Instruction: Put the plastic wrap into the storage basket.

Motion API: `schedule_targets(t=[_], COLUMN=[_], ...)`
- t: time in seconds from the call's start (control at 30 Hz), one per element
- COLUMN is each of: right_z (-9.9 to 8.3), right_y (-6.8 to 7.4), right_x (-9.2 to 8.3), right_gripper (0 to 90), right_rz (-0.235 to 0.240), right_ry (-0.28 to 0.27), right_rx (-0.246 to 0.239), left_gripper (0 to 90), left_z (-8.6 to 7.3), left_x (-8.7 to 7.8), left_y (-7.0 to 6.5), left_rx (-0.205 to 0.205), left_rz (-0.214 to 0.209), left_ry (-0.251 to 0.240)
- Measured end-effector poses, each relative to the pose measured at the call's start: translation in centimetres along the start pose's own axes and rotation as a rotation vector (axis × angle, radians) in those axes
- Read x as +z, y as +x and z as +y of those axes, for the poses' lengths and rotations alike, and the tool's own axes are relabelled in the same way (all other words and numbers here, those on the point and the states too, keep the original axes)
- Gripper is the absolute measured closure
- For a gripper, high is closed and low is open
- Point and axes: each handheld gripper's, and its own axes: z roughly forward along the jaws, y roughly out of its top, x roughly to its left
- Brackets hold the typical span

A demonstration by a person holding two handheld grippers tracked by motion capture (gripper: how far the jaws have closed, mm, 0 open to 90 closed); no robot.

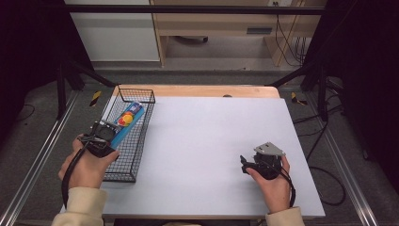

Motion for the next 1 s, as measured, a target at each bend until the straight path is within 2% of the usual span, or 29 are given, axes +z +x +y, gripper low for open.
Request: schedule_targets(t=[0.17,0.33,0.43,0.53,0.67,1.0], right_z=[0.0,0.0,0.0,0.0,0.0,0.0], right_y=[0.1,0.1,0.1,0.2,0.2,0.2], right_x=[0.1,0.1,0.1,0.2,0.2,0.3], right_gripper=[13.2,13.2,13.3,13.3,13.9,14.1], right_rz=[0.002,0.002,0.003,0.006,0.01,0.013], right_ry=[0.003,0.007,0.006,0.012,0.01,0.015], right_rx=[-0.005,-0.006,-0.007,-0.01,-0.011,-0.016], left_gripper=[32.0,32.0,32.0,32.0,32.0,32.0], left_z=[-0.2,-0.1,0.1,0.3,0.5,0.2], left_x=[0.3,0.9,1.1,1.5,1.6,2.3], left_y=[0.0,-0.3,-0.5,-0.6,-0.9,-1.0], left_rx=[0.001,0.01,0.032,0.031,0.047,0.045], left_rz=[-0.019,-0.01,-0.001,-0.013,-0.004,-0.015], left_ry=[0.015,0.037,0.06,0.059,0.078,0.09])
